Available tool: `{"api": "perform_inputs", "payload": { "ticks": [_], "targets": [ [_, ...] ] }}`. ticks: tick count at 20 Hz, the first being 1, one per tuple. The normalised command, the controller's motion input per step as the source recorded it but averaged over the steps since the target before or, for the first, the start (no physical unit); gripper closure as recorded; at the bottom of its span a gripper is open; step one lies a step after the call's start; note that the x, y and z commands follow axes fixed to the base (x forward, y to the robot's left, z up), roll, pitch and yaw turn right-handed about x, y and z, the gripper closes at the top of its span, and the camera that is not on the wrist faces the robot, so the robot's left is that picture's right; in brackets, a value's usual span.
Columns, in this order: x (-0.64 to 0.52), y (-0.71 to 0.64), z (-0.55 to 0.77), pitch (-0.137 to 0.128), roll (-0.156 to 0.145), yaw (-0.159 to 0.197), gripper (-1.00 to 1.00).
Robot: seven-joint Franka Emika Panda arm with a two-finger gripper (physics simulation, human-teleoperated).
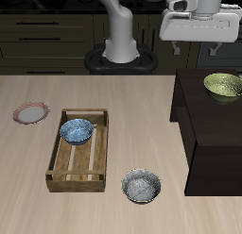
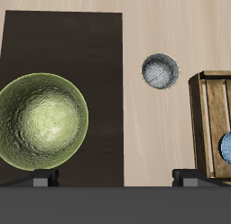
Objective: Place the blue bowl and the green bowl in the wooden tray
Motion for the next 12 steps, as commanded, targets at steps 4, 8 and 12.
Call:
{"api": "perform_inputs", "payload": {
  "ticks": [4,8,12],
  "targets": [
    [0.04,0.19,-0.03,0.003,0.035,0.006,-1.00],
    [0.12,0.27,-0.12,0.024,0.008,-0.008,-1.00],
    [0.08,0.11,-0.10,0.017,-0.010,0.005,-1.00]
  ]
}}
